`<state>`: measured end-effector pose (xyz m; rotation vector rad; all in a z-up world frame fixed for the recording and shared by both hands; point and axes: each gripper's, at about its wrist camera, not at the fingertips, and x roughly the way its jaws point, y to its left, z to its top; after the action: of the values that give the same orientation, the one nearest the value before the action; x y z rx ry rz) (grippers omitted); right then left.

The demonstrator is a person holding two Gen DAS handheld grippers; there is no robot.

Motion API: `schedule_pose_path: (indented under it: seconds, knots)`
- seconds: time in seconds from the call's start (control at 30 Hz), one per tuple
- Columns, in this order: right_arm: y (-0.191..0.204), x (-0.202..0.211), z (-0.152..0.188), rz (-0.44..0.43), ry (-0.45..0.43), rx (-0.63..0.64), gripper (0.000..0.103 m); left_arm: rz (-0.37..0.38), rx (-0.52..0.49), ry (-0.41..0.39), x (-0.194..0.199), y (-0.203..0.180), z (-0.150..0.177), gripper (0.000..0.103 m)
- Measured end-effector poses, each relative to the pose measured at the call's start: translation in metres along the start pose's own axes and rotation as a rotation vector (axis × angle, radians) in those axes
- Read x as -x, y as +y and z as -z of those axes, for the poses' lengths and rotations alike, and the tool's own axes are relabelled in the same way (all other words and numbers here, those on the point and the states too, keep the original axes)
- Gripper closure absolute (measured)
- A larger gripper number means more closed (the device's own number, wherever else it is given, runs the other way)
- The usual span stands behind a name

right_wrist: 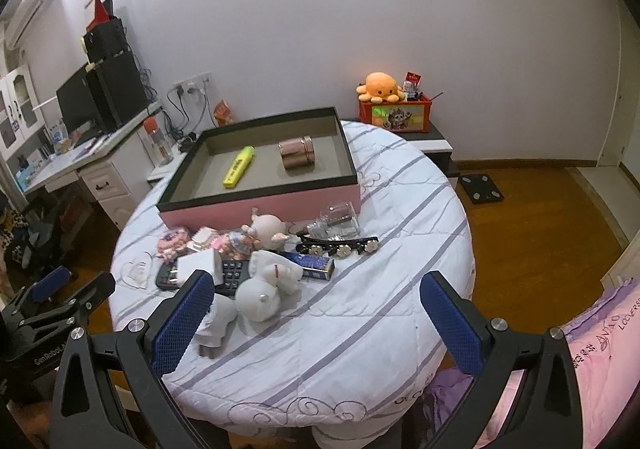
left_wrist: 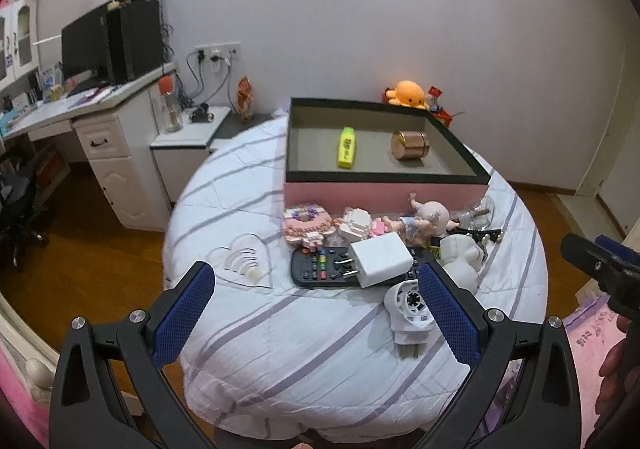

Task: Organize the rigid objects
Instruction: 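Withdraw both tools from the box back toward the remaining items, then grasp the white charger with the left tool while the right tool grasps the white toy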

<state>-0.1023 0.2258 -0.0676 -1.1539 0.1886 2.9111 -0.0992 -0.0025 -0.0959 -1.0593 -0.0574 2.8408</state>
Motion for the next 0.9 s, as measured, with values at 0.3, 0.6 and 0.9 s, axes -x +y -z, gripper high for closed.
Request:
schedule_pose_path:
  seconds: [0.3,0.6,0.9]
  knots:
    - [-0.007,-0.038,0.004,0.001,0.076,0.014,0.000,0.026,-0.016,0.097,-0.058,-0.028,-0.003,0.000]
    - [-0.007,-0.073,0.009,-0.049,0.142,0.031,0.000,0.037,0.008,0.176,-0.100,-0.042,0.002,0.001]
    - [-0.001,-0.097,0.015,-0.127,0.189,0.030,0.000,0.077,0.048,0.174,-0.111,-0.032,0.004,0.013]
